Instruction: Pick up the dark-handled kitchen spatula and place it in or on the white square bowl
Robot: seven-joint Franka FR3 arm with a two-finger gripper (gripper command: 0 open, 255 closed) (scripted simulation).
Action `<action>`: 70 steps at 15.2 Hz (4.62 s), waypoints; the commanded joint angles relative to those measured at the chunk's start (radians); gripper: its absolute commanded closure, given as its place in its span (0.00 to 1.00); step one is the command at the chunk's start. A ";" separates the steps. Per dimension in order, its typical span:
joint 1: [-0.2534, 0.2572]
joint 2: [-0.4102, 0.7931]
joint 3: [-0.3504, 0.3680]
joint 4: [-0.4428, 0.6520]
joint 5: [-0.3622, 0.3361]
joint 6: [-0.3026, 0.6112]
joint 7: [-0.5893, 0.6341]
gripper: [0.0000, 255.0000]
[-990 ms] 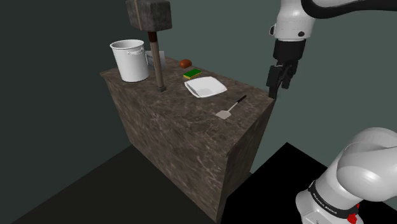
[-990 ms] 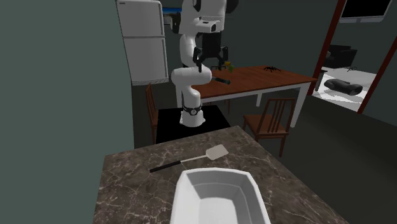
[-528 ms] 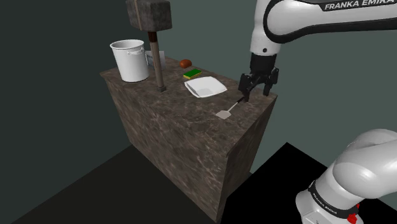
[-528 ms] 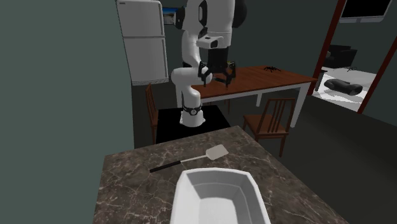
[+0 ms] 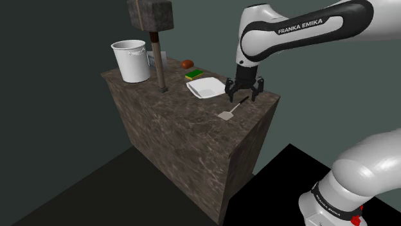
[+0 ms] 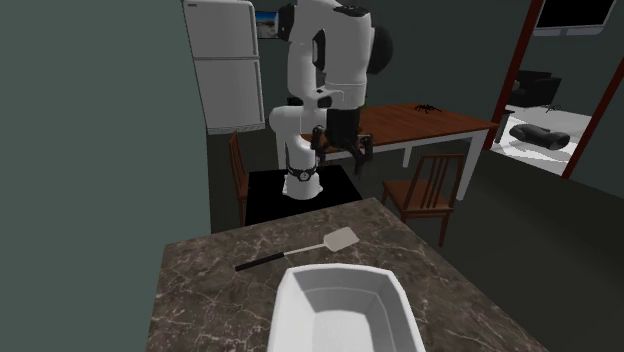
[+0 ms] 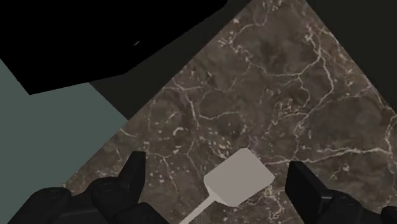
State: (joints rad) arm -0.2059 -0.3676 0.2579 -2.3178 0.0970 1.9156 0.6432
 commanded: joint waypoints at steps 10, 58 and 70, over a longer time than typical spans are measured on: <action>-0.142 0.322 0.012 0.113 -0.137 0.251 0.509 0.00; -0.173 0.347 -0.019 0.241 -0.164 0.162 0.640 1.00; -0.133 0.563 0.008 0.596 -0.220 0.010 0.711 1.00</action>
State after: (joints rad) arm -0.3459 0.1607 0.2632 -1.7740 -0.1139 1.9454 1.3440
